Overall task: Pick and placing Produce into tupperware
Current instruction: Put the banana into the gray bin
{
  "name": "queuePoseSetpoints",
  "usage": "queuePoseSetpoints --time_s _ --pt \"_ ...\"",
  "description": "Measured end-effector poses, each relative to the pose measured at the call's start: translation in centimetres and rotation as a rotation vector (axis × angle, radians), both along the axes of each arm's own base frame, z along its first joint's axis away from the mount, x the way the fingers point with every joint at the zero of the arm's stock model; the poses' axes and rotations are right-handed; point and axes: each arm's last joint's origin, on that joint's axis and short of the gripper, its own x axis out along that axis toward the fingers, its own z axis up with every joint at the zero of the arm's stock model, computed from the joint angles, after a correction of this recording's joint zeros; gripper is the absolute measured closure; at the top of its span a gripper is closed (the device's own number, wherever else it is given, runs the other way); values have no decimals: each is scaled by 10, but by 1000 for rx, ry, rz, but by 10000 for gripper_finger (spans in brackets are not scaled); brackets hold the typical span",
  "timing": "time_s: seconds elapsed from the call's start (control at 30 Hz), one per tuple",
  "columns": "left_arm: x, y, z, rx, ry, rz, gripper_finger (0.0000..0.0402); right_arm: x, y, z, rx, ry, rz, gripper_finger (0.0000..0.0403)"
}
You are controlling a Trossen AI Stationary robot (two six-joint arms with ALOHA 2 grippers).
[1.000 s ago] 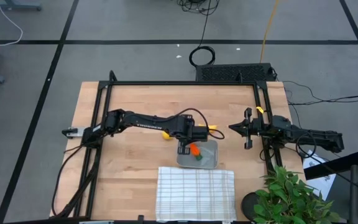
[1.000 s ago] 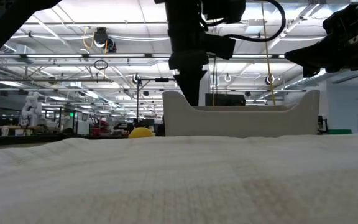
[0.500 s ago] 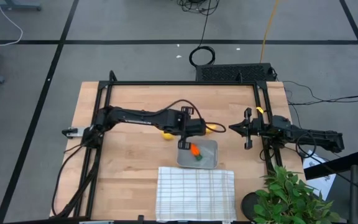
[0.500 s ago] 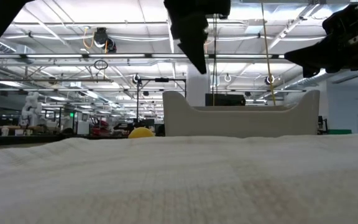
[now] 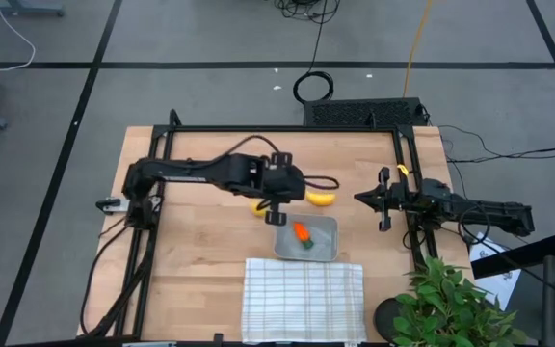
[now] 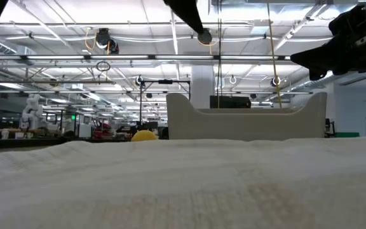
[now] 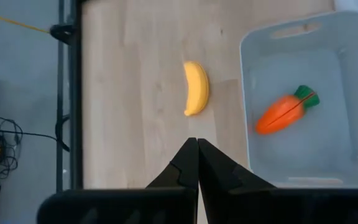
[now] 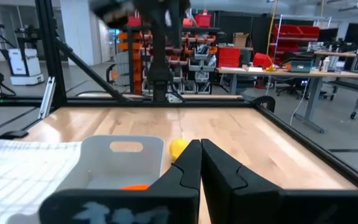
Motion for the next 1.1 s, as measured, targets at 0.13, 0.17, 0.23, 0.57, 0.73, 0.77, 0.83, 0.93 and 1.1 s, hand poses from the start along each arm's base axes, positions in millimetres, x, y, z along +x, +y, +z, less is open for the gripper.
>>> queuePoseSetpoints --time_s 0.13,0.17,0.23,0.57,0.73,0.77,0.83,0.93,1.1 --pt "-20 1 16 -7 -73 8 400 0 0 0 0 1 0 403" --pt "-27 2 21 -8 -102 8 400 1 0 0 0 0 0 403" --pt "-40 2 22 -13 -142 11 401 1 0 0 0 2 0 403" --pt "-84 0 -21 -195 -385 -62 401 1 0 0 1 1 0 403" --pt "-96 -1 -53 -203 -437 -90 401 1 0 0 6 1 0 403" --pt "-102 -1 -58 -199 -449 -95 401 1 0 0 6 1 0 403" --pt "-113 2 -64 -189 -498 -104 401 1 0 0 7 1 0 403" --pt "-136 12 -73 -203 -570 -114 401 1 0 0 31 -4 1 403" --pt "-170 28 -83 -264 -746 -109 401 1 0 1 32 -7 1 403"
